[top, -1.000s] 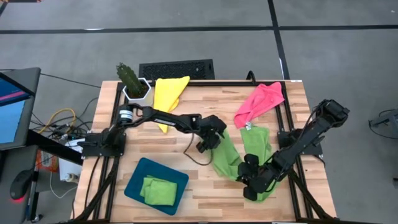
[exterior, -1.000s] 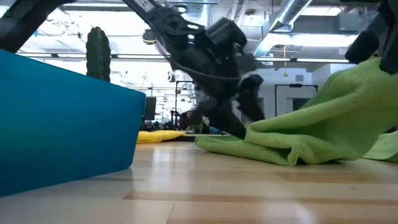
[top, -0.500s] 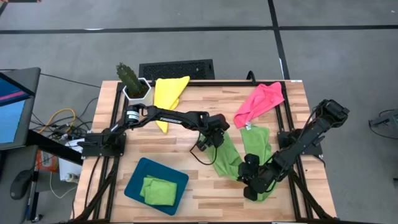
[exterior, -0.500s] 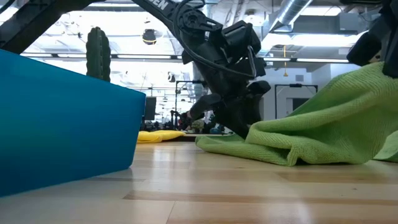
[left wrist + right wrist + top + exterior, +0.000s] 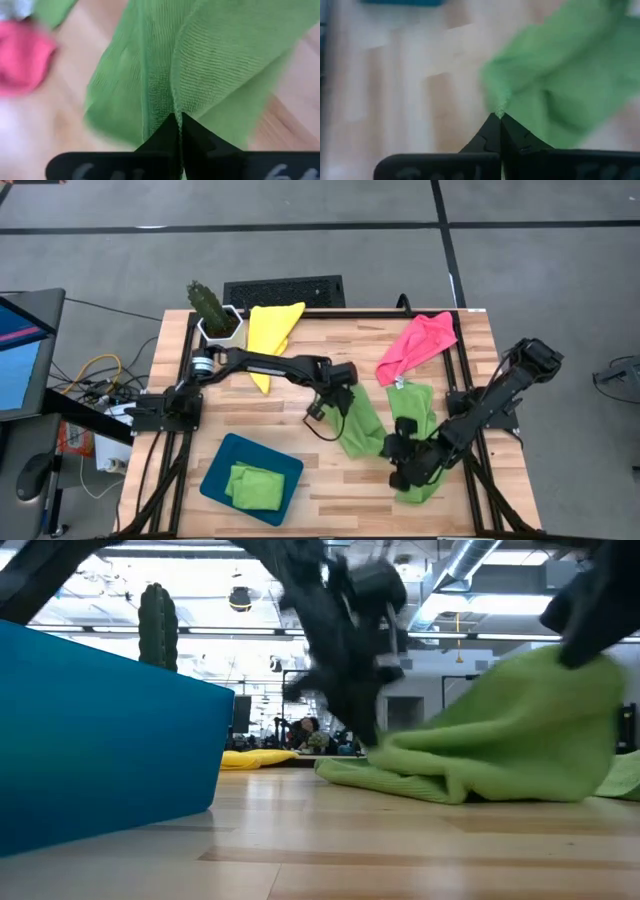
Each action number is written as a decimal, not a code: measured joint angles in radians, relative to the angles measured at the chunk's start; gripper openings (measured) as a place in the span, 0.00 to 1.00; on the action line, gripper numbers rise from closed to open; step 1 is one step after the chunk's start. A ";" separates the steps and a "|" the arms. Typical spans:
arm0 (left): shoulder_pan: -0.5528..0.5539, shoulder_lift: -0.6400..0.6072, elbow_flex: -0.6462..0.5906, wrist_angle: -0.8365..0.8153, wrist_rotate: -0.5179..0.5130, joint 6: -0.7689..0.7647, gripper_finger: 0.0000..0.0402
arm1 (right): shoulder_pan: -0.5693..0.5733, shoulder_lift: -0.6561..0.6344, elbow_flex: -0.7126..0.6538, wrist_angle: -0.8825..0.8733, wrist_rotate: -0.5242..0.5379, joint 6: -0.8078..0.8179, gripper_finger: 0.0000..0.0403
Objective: Fold microfiber towels
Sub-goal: Fold the top green microfiber
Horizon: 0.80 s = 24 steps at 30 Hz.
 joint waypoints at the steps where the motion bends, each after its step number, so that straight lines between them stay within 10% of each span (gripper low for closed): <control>1: 0.000 -0.035 0.000 -0.031 -0.019 -0.022 0.00 | -0.015 -0.012 0.000 -0.036 0.030 -0.005 0.03; 13: 0.032 -0.549 0.001 -0.203 -0.508 -0.176 0.00 | -0.291 -0.311 0.060 -0.244 0.599 -0.319 0.03; 17: 0.114 -0.633 0.003 -0.188 -0.510 -0.253 0.00 | -0.395 -0.388 0.132 -0.183 0.740 -0.508 0.03; 24: 0.225 -0.650 0.001 -0.256 -0.278 -0.373 0.00 | -0.511 -0.420 0.213 0.048 0.368 -0.869 0.02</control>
